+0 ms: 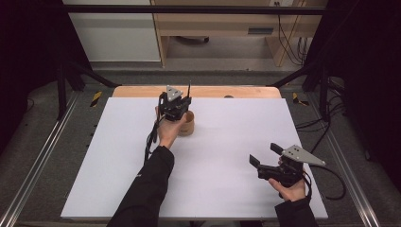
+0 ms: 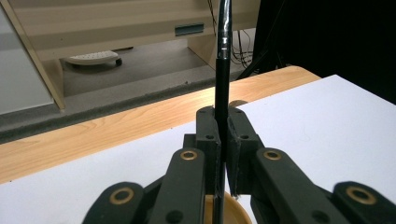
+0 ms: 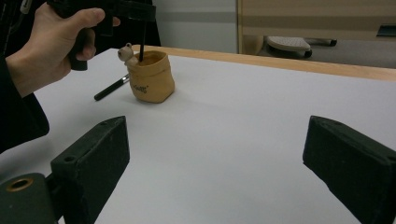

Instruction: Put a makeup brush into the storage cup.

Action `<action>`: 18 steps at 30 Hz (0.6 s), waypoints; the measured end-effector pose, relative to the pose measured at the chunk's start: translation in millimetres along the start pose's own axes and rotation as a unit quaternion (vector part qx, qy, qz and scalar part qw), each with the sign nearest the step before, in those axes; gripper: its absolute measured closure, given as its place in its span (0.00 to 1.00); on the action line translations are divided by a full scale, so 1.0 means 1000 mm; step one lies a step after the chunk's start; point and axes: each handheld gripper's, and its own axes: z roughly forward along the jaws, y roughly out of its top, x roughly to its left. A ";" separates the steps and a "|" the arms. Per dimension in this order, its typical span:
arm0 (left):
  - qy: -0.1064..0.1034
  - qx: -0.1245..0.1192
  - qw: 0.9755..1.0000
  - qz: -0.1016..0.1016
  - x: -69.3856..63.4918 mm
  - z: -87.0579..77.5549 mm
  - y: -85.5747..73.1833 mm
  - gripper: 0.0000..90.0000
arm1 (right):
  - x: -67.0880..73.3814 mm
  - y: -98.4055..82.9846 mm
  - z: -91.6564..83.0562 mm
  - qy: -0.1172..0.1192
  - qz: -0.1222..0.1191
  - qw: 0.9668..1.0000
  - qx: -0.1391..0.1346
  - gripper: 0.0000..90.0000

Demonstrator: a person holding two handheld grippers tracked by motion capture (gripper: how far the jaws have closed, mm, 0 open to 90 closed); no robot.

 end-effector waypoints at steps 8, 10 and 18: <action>-0.001 0.006 1.000 -0.001 -0.001 0.003 -0.007 0.94 | 0.001 0.000 0.000 0.000 0.000 1.000 -0.001 0.09; -0.001 0.007 1.000 -0.001 0.000 0.003 -0.010 0.94 | 0.001 0.000 0.000 0.000 -0.001 1.000 0.000 0.09; -0.003 0.013 1.000 -0.001 0.000 0.004 -0.019 0.94 | 0.002 0.000 0.001 0.001 -0.001 1.000 0.000 0.09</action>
